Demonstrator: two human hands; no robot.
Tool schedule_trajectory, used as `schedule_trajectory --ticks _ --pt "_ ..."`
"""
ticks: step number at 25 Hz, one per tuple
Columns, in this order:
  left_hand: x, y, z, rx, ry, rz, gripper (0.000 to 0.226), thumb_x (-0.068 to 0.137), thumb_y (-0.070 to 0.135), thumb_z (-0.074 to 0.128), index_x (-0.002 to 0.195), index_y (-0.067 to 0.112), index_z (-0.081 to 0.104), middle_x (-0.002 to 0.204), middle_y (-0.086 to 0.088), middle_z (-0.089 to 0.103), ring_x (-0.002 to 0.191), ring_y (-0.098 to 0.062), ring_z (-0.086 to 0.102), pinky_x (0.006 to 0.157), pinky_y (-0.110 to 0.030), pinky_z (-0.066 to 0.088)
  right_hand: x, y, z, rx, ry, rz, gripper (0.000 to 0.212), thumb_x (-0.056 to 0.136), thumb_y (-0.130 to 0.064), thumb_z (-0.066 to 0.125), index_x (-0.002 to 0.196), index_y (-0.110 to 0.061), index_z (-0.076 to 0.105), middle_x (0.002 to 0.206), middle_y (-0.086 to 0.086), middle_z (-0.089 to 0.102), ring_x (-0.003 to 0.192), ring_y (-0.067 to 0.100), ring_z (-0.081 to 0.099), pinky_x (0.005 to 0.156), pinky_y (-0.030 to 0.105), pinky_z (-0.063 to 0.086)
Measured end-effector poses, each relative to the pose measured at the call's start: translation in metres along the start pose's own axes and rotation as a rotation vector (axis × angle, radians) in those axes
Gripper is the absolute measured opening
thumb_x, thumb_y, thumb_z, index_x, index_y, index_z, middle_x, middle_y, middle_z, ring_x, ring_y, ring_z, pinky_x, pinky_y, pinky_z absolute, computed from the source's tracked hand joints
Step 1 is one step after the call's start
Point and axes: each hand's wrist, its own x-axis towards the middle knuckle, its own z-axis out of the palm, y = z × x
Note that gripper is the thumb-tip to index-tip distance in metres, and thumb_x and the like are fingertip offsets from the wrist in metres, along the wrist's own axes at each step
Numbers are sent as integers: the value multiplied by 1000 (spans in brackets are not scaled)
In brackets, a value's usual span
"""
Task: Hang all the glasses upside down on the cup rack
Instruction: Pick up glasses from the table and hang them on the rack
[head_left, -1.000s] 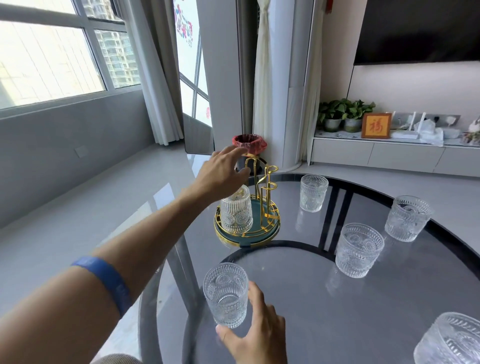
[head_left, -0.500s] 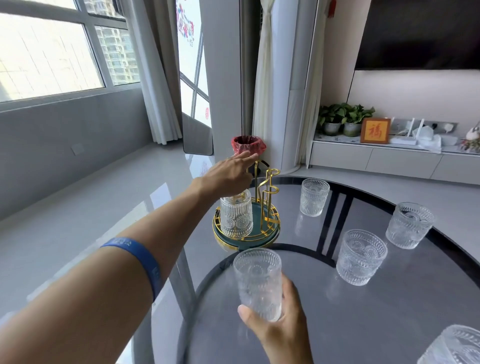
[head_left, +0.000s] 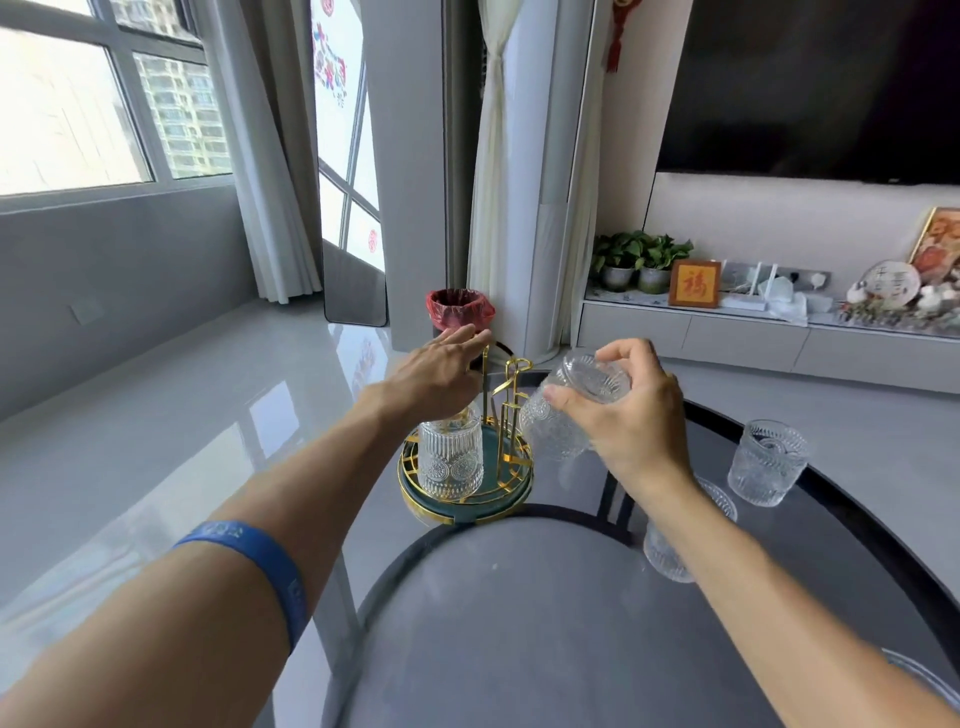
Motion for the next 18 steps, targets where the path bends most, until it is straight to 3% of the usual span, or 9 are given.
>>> schedule_trajectory --ticks 4,7,10,15,18 --pt "-3 3 2 13 24 -13 65 93 11 42 155 16 21 164 -8 19 149 -26 19 116 -41 22 19 -2 25 -129 -113 -117 48 65 -46 83 103 -26 65 100 -2 67 105 27 55 75 29 38" --pt "-2 4 1 12 27 -8 64 94 12 41 155 14 21 164 -9 18 150 -25 16 117 -40 20 25 1 42 -239 -279 -146 48 68 -43 82 107 -23 67 112 6 70 110 29 53 81 32 41" --pt "-3 3 3 25 23 -20 64 94 12 42 155 13 20 164 -10 18 150 -25 16 117 -38 19 18 12 59 -327 -416 -181 37 70 -38 81 100 -21 66 113 3 68 107 29 51 82 35 43" --pt "-2 0 4 0 72 -10 60 96 12 38 154 13 23 163 -9 22 149 -26 20 115 -39 21 17 25 60 -283 -457 -108 33 73 -38 80 98 -23 64 113 0 68 107 26 50 79 35 40" --pt "0 1 7 -5 73 10 62 94 12 39 154 12 24 160 -9 27 146 -26 24 112 -43 26 14 26 57 -258 -485 -128 30 78 -36 76 103 -24 63 119 -3 65 110 27 54 88 40 46"
